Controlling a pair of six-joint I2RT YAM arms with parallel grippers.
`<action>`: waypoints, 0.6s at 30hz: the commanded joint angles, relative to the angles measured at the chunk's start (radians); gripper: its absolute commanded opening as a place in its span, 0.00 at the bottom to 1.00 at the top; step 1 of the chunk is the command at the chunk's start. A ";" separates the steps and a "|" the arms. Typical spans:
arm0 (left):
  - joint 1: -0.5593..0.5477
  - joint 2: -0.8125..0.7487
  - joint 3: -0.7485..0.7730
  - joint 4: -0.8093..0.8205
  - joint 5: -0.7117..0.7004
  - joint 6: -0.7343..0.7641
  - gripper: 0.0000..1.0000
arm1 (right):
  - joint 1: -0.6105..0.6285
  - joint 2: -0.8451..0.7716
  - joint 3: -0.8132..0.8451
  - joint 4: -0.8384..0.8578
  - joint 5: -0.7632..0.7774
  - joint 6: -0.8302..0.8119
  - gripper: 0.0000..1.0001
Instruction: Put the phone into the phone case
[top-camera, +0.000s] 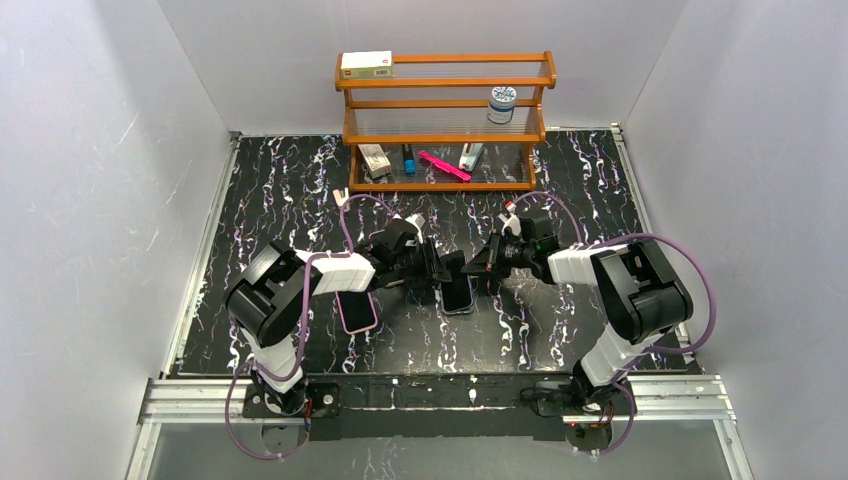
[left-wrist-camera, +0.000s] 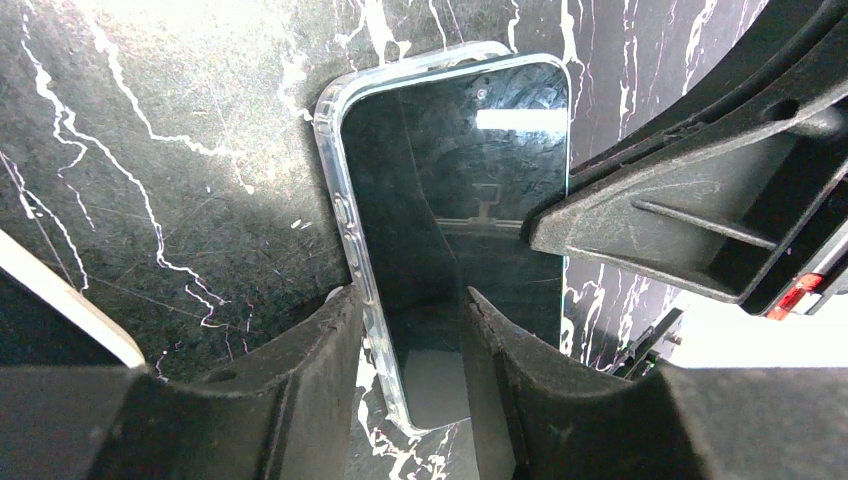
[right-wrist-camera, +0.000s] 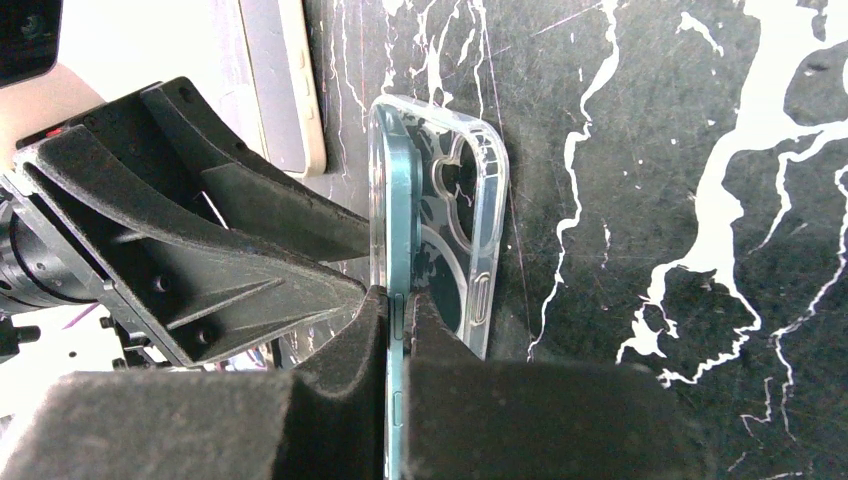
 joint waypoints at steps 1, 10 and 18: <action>-0.051 0.017 -0.008 0.039 0.028 -0.018 0.37 | 0.011 0.042 -0.047 0.031 0.028 0.026 0.01; -0.098 -0.001 -0.003 0.058 0.022 -0.050 0.36 | 0.009 0.029 -0.100 0.079 0.055 0.073 0.04; -0.106 -0.026 -0.032 0.031 -0.025 -0.044 0.34 | 0.010 -0.051 -0.041 -0.098 0.141 0.008 0.12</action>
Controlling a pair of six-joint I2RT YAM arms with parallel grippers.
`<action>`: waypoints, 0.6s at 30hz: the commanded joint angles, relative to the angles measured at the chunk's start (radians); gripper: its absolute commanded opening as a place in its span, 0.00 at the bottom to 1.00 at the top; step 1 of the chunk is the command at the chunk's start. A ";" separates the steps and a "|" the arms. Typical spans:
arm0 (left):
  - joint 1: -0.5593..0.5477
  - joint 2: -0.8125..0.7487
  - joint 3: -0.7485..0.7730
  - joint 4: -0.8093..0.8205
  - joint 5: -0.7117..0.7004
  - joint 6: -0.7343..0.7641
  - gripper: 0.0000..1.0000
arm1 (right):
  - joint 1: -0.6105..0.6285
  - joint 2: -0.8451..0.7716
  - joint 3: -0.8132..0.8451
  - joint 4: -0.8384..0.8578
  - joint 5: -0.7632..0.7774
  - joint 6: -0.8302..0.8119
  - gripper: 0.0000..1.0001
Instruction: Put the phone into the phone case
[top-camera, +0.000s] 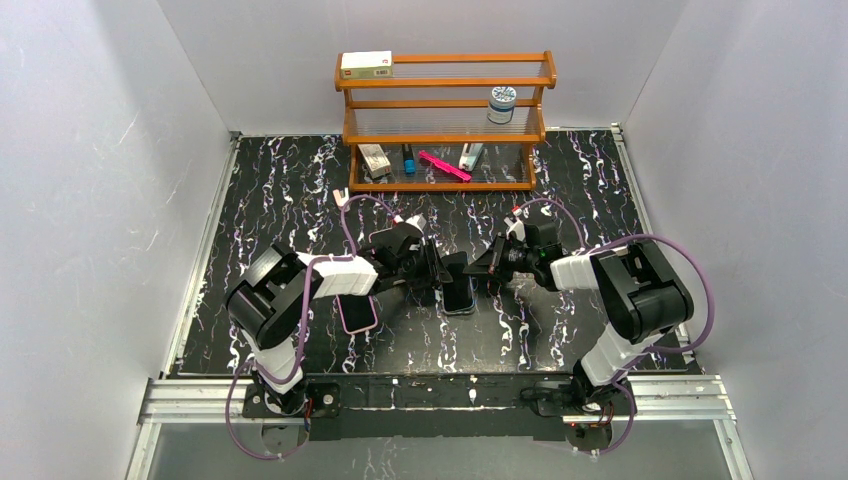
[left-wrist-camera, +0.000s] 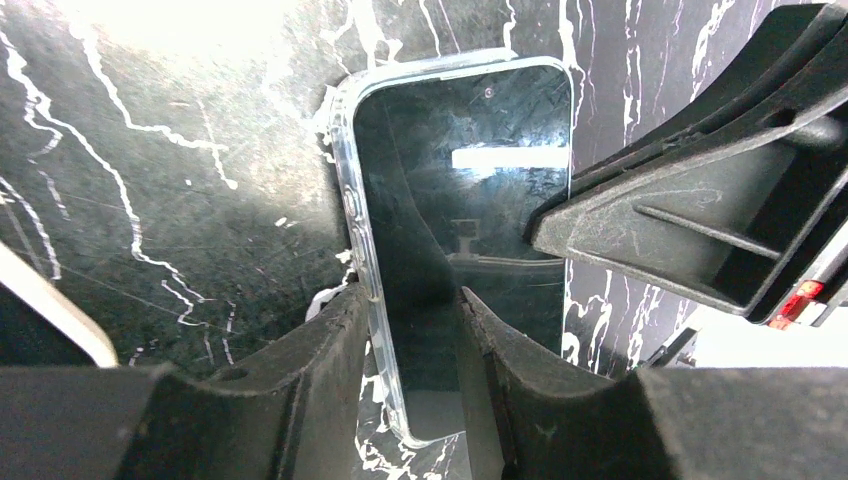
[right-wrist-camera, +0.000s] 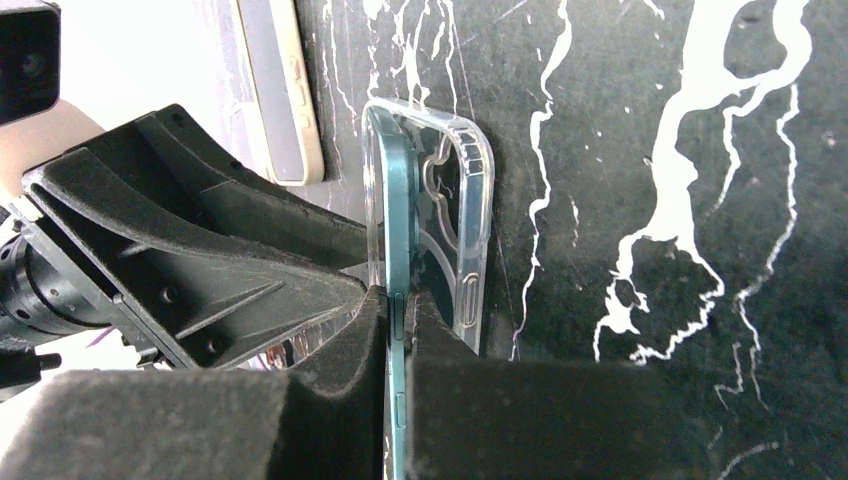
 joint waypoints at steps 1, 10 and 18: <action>-0.066 -0.023 -0.028 0.019 0.052 -0.023 0.34 | 0.026 -0.054 0.041 -0.235 0.144 -0.080 0.16; -0.066 -0.051 -0.036 0.007 0.022 -0.025 0.33 | 0.027 -0.126 0.114 -0.478 0.232 -0.173 0.39; -0.066 -0.072 -0.026 -0.032 -0.015 -0.019 0.33 | 0.026 -0.184 0.172 -0.623 0.296 -0.246 0.42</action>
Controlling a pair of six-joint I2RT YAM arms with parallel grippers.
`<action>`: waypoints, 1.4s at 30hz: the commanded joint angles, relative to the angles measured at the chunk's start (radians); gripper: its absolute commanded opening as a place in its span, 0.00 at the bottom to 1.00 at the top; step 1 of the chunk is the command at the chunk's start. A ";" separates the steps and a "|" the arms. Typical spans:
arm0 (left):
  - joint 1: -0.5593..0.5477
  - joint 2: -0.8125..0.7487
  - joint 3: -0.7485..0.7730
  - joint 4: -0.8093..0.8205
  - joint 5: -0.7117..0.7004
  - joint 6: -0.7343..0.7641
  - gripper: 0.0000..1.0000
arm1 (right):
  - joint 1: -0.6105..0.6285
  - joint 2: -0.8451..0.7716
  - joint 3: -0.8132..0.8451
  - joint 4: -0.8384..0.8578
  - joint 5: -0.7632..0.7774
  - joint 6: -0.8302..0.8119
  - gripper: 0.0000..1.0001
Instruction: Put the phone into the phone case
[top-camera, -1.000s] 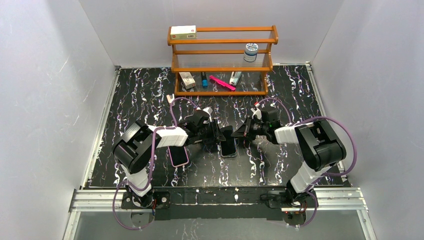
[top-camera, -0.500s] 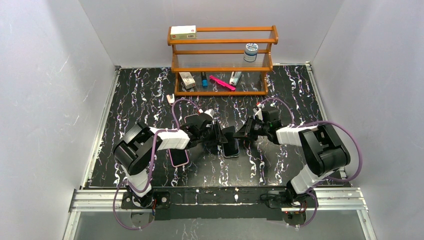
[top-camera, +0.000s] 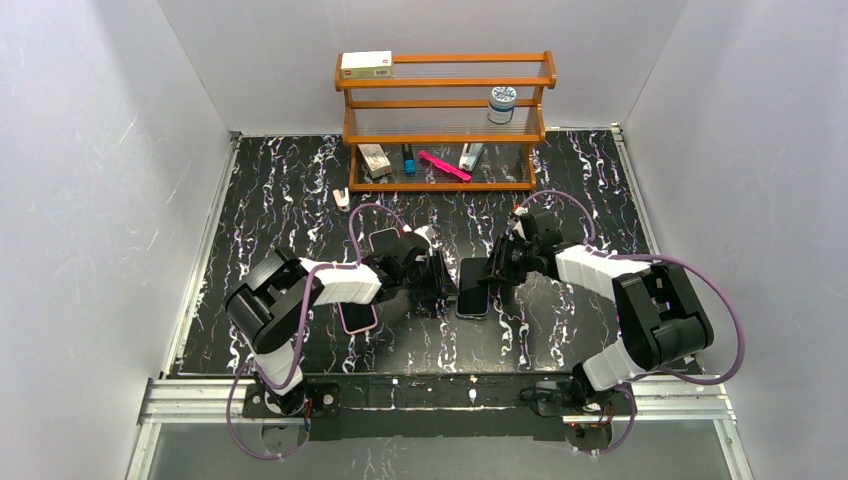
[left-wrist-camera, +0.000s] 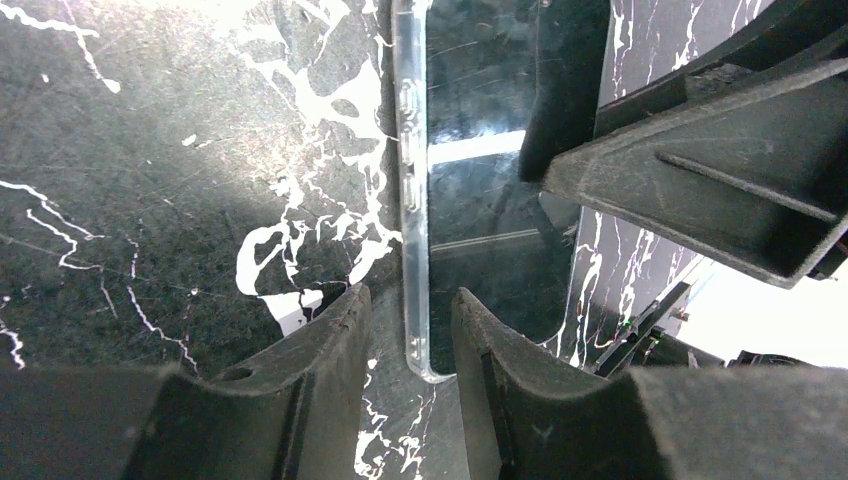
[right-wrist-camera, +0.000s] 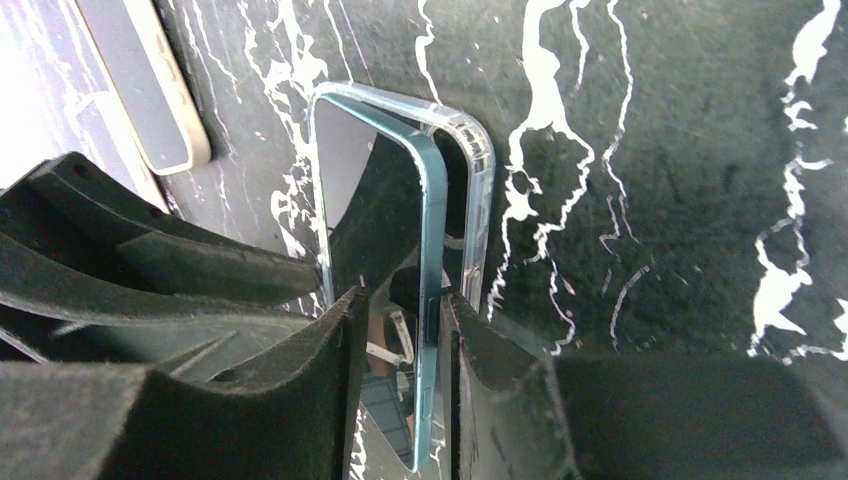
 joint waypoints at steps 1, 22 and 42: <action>-0.005 -0.056 0.007 -0.046 -0.036 0.009 0.34 | -0.001 -0.040 0.063 -0.136 0.075 -0.075 0.42; -0.004 0.029 0.033 0.053 0.063 -0.003 0.39 | -0.002 -0.107 0.136 -0.321 0.078 -0.067 0.37; -0.051 0.047 0.011 0.100 0.098 -0.011 0.38 | -0.004 -0.101 -0.002 -0.195 0.077 -0.061 0.37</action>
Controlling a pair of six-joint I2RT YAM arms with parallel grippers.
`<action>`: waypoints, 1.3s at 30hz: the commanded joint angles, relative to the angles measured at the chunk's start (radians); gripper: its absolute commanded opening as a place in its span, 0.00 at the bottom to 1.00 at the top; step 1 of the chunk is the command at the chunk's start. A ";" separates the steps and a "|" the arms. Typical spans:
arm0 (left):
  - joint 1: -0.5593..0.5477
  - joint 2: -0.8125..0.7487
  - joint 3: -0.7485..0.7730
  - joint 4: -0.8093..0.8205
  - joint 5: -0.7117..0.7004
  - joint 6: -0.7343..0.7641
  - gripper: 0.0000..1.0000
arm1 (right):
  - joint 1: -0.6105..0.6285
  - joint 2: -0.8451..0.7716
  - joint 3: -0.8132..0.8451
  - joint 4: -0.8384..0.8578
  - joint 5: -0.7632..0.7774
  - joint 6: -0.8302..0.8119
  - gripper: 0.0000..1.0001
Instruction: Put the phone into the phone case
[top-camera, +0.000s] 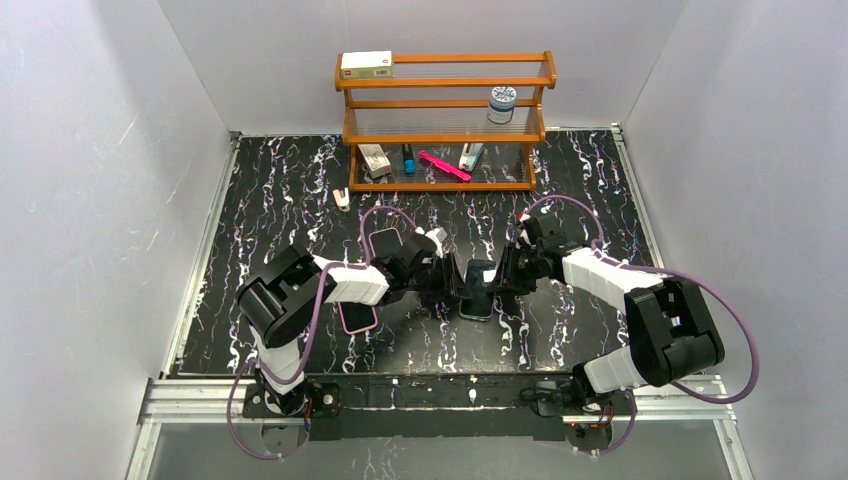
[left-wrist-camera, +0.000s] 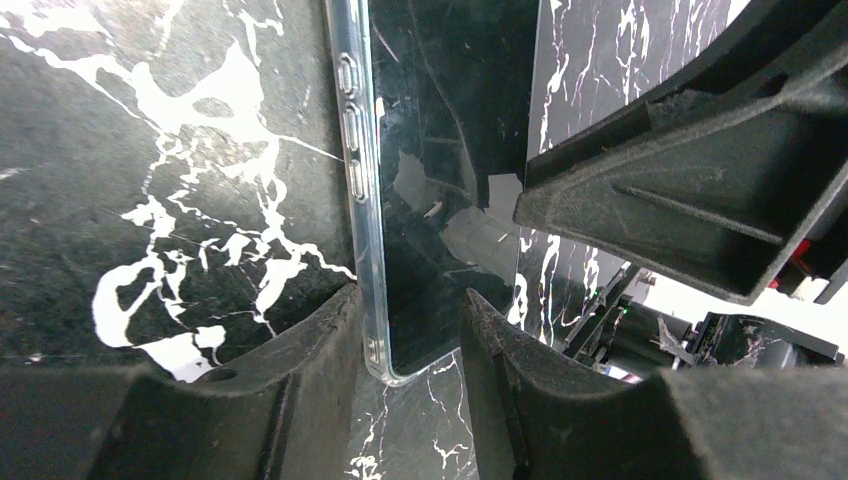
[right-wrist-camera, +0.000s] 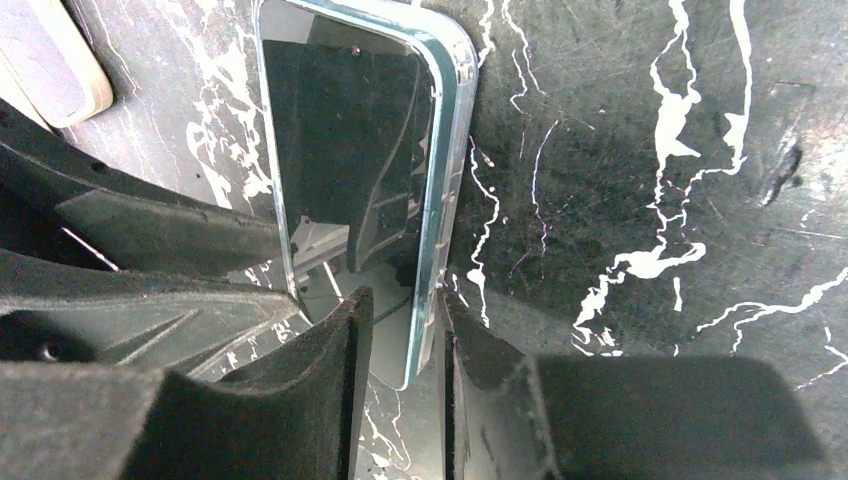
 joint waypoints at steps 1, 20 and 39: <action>-0.030 -0.015 -0.011 -0.002 0.010 0.009 0.38 | -0.002 -0.013 -0.019 0.047 0.010 -0.003 0.37; -0.101 -0.055 -0.095 0.026 -0.078 -0.032 0.32 | 0.012 0.069 -0.107 0.239 -0.227 -0.034 0.01; -0.040 -0.228 -0.110 -0.162 -0.255 -0.038 0.45 | -0.023 -0.006 -0.003 0.113 -0.124 -0.057 0.57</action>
